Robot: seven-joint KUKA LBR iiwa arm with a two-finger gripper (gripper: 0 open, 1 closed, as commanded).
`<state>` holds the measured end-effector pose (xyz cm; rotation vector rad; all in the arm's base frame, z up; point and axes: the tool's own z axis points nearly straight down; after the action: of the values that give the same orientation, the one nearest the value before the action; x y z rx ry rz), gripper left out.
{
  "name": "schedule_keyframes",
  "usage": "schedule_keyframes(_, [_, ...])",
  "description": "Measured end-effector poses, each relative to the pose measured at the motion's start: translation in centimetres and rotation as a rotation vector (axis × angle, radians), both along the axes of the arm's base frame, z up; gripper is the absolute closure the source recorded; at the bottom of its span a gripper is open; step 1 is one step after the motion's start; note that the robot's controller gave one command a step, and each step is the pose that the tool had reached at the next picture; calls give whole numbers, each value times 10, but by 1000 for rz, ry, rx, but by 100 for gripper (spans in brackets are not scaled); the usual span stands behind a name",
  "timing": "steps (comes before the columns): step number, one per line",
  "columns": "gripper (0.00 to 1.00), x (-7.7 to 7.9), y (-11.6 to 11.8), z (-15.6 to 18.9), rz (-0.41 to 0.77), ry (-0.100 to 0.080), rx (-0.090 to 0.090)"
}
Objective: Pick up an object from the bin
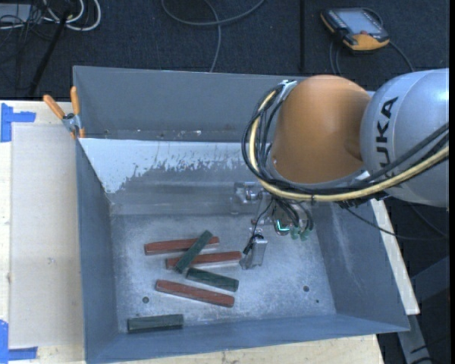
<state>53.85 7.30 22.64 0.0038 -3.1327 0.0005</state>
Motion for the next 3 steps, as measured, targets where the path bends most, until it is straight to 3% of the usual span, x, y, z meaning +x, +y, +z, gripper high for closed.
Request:
schedule_keyframes(1, [0, 2, 0, 4, -2, -7, 1])
schedule_keyframes(2, [0, -8, 5, -32, 94, -11, 1])
schedule_keyframes(3, [0, 11, 2, -90, 123, -13, 1])
